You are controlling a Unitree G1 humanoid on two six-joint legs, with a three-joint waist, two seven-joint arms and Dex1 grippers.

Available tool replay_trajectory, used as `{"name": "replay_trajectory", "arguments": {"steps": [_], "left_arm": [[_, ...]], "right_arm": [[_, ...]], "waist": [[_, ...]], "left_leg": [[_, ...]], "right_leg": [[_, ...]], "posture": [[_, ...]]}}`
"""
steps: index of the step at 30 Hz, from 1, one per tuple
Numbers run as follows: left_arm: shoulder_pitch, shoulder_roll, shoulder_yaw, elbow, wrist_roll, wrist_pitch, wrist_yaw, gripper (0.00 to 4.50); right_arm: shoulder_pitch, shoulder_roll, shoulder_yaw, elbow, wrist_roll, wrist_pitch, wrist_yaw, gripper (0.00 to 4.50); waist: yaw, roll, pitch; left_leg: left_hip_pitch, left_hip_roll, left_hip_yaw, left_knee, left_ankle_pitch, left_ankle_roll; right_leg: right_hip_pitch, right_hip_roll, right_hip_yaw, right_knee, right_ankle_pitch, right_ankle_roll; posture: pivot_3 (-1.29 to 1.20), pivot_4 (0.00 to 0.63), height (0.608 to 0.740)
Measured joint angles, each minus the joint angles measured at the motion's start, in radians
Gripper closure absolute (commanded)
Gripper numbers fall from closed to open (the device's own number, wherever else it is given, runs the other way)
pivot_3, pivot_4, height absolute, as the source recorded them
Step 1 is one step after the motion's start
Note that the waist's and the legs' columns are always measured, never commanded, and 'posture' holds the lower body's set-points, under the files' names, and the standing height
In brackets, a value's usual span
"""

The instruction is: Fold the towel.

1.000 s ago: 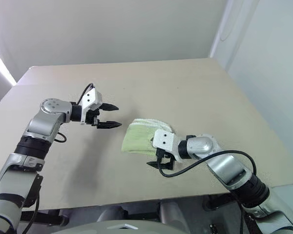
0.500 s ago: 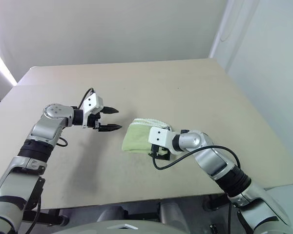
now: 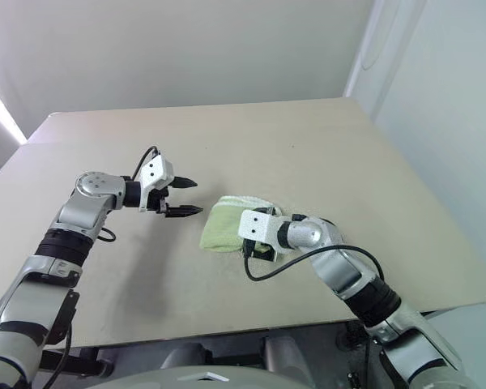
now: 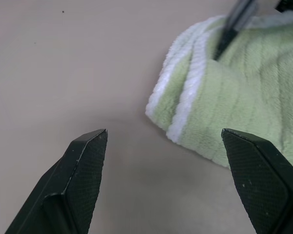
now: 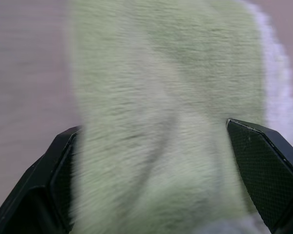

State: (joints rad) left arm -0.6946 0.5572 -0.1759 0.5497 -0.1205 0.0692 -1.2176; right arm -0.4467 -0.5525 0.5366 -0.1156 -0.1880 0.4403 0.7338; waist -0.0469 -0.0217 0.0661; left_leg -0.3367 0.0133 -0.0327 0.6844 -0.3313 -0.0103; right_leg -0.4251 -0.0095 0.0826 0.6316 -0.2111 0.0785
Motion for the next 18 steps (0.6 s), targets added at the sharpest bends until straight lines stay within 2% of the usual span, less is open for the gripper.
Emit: {"name": "replay_trajectory", "arguments": {"steps": [7,8,9,15,18], "left_arm": [[0.0,0.012,0.0,-0.011,-0.001,0.017,-0.052,0.56],[0.0,0.017,0.0,-0.017,-0.001,0.017,-0.062,0.53],[0.0,0.021,0.0,-0.022,-0.001,0.016,-0.067,0.53],[0.0,0.028,0.001,-0.022,0.001,0.014,-0.058,0.53],[0.0,0.028,0.0,-0.022,0.003,0.014,-0.048,0.53]], "right_arm": [[0.0,-0.001,-0.002,0.001,-0.018,-0.024,0.005,0.0],[0.001,-0.002,-0.002,0.0,-0.021,-0.034,0.008,0.39],[0.004,-0.003,-0.002,-0.001,-0.024,-0.038,0.011,0.57],[0.016,0.005,-0.002,-0.002,-0.042,-0.042,0.001,2.67],[0.015,0.016,-0.004,0.007,-0.068,-0.042,-0.023,2.67]], "waist": [[0.001,0.0,0.0],[0.001,0.0,0.0],[0.001,0.0,0.0],[0.001,0.0,0.0],[0.001,0.0,0.0]], "left_leg": [[-0.001,0.0,0.0,0.0,0.0,0.0],[-0.001,0.0,0.0,0.0,0.0,0.0],[-0.001,0.0,0.0,0.0,0.0,0.0],[-0.001,0.0,0.0,0.0,0.0,0.0],[-0.001,0.0,0.0,0.0,0.0,0.0]], "right_leg": [[0.0,0.0,0.0,-0.001,0.0,0.0],[0.0,0.0,0.0,-0.001,0.0,0.0],[0.0,0.0,0.0,-0.001,0.0,0.0],[0.0,0.0,0.0,-0.001,0.0,0.0],[0.0,0.0,0.0,-0.001,0.0,0.0]], "posture": [[0.0,0.0,0.712],[0.0,0.0,0.712],[0.0,0.0,0.712],[0.0,0.0,0.712],[0.0,0.0,0.712]]}}
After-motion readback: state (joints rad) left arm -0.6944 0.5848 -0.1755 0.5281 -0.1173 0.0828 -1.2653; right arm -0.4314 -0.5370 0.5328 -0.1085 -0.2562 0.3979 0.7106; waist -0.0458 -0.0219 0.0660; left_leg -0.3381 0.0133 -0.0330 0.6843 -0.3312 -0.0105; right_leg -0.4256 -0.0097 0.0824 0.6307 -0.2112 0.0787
